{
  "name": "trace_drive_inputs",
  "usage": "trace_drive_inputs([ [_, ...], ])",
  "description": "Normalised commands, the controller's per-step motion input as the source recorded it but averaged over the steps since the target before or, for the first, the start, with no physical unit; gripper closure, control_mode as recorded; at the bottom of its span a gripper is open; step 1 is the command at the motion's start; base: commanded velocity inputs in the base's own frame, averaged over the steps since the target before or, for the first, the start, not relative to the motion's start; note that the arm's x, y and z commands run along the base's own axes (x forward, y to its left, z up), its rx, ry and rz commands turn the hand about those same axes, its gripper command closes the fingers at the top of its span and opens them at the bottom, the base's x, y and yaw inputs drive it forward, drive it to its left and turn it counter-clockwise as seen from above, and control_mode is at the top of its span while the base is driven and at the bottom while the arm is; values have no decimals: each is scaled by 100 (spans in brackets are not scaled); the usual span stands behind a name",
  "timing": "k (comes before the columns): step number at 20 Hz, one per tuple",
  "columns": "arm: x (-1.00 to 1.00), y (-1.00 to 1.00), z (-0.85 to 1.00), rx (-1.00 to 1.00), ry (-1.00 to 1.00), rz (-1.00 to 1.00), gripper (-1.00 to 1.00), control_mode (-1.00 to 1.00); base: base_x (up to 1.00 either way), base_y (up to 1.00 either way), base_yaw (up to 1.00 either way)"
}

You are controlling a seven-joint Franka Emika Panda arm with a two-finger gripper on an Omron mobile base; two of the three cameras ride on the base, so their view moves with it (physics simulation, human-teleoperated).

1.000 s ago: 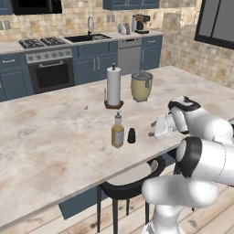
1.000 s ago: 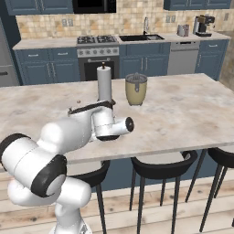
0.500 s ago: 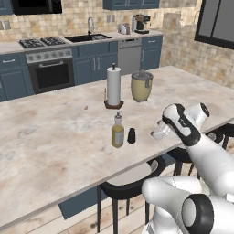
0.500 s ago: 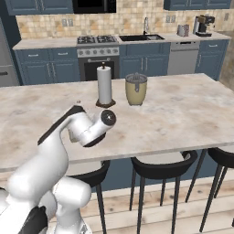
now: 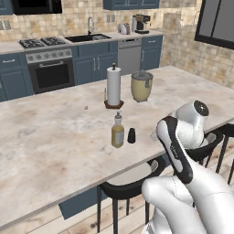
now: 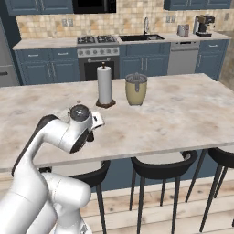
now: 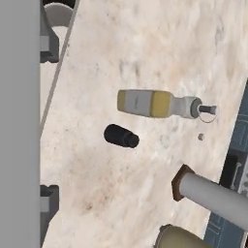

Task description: Move the oil and vinegar bottle and shaker from the cabinet to the dining counter.

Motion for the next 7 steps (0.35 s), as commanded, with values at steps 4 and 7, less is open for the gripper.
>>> trace_drive_inputs([
  [4,-41,-1,52,0,24,-21,-100,-100,0,0,0],
  [7,-38,-6,55,0,36,-18,-100,-100,0,0,0],
])
